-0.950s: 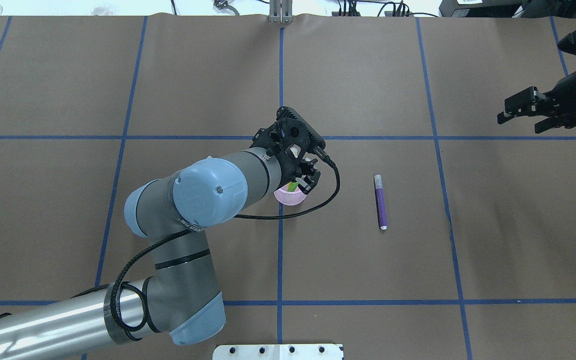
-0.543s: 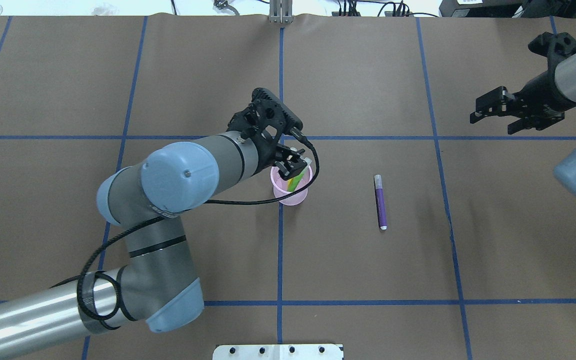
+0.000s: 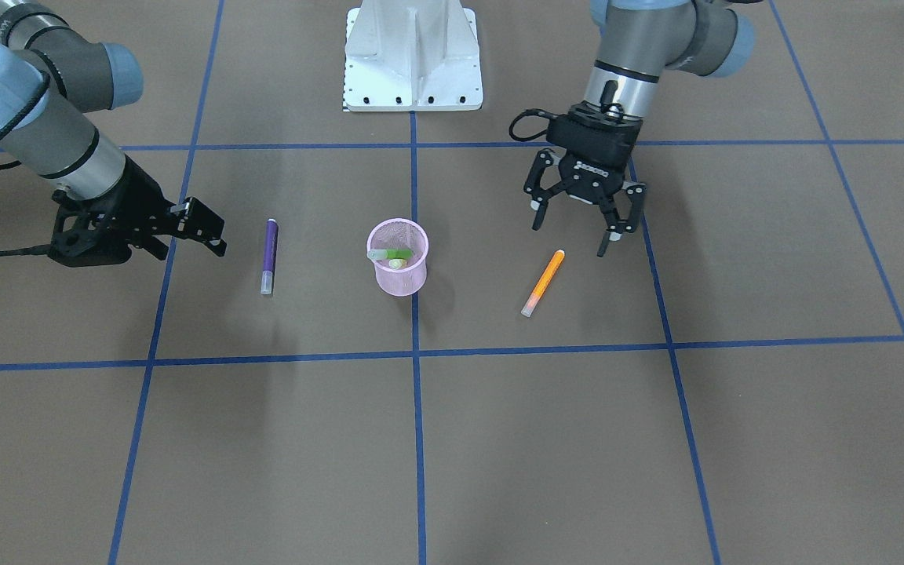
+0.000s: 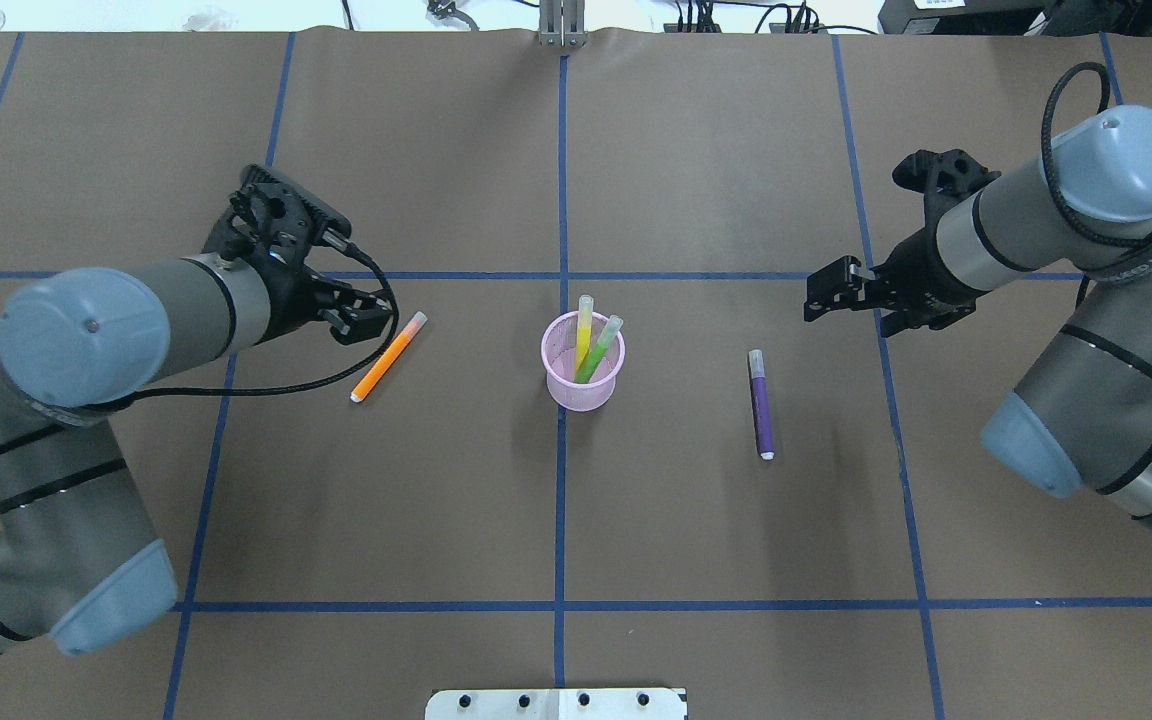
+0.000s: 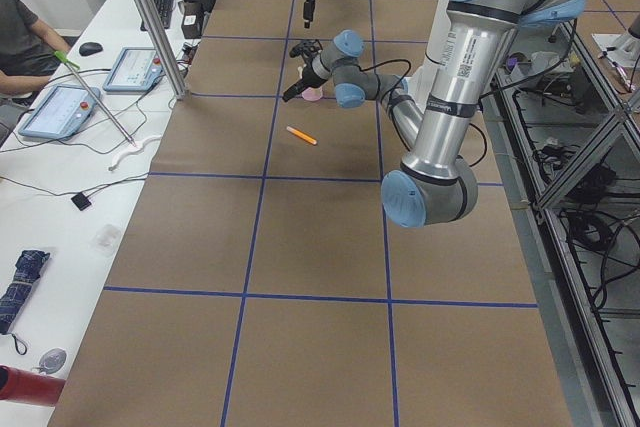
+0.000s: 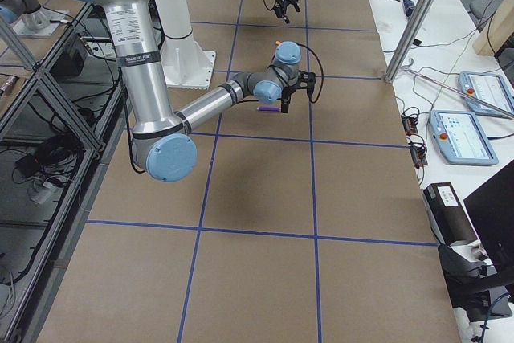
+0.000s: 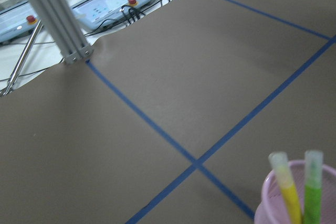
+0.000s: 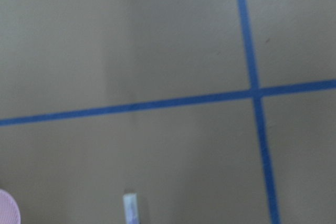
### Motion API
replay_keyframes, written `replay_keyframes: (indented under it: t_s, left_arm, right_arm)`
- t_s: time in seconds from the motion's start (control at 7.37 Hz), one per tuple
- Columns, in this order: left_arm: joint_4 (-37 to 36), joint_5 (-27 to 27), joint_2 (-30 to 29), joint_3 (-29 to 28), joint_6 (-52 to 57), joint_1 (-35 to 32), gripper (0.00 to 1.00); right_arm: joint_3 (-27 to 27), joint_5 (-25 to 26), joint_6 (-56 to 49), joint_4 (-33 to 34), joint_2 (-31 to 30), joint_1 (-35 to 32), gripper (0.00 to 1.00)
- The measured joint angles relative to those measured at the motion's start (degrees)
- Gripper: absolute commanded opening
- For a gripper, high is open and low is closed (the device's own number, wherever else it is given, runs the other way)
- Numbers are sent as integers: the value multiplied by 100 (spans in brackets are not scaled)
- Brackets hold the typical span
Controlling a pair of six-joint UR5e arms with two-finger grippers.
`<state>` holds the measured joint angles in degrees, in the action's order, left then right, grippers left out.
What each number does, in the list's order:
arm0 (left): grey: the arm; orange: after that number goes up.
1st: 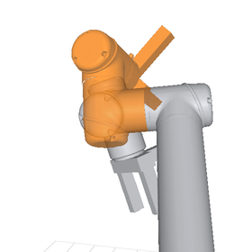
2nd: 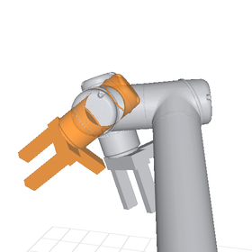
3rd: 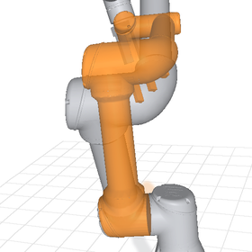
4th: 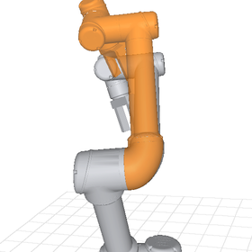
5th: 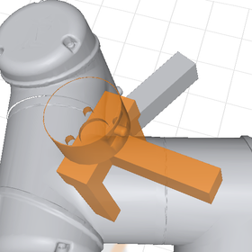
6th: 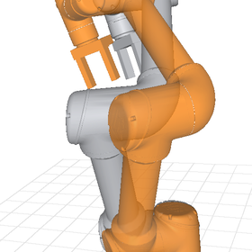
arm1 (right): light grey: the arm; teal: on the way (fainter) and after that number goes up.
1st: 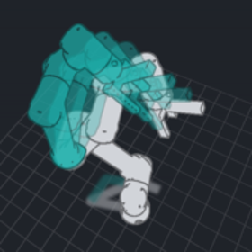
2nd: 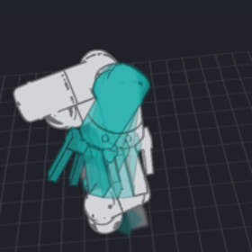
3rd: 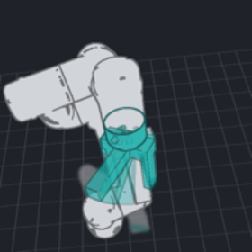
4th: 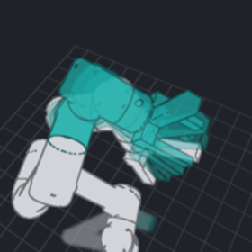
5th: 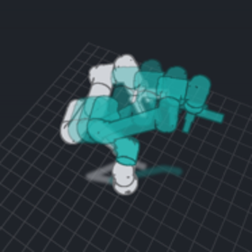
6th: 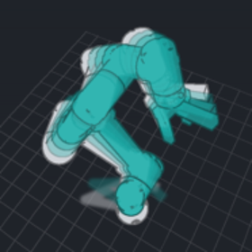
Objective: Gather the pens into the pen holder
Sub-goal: 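Withdraw the left gripper while the right gripper reaches to the purple marker, then lower the right gripper onto the purple marker and grasp it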
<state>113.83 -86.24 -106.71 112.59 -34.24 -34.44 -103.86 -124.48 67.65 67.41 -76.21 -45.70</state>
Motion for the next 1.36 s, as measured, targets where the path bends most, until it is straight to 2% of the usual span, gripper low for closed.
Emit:
replay_keyframes:
  t_s: [0.27, 0.41, 0.54, 0.81, 1.09, 1.36]
  left_arm:
    - [-1145, -625, 255, 265, -316, -540, 99]
    - [-1486, -1032, 310, 304, -398, -814, 99]
    - [-1802, -1597, 345, 321, -442, -1087, 99]
    - [-2158, -2348, 366, 344, -469, -1418, 99]
    - [-2204, -2488, 368, 348, -591, -1487, 99]
    - [-2207, -2502, 359, 375, -722, -1494, 99]
  right_arm:
    - [-20, 388, 56, 254, 68, 596, 89]
    - [-9, 469, 42, 750, 282, 766, 85]
    - [76, 488, -28, 1395, 631, 854, 81]
    - [518, 235, -486, 1901, 1022, 835, 77]
    - [1084, -174, -978, 1991, 1281, 710, 66]
    - [1440, -428, -1170, 2018, 1478, 607, 51]
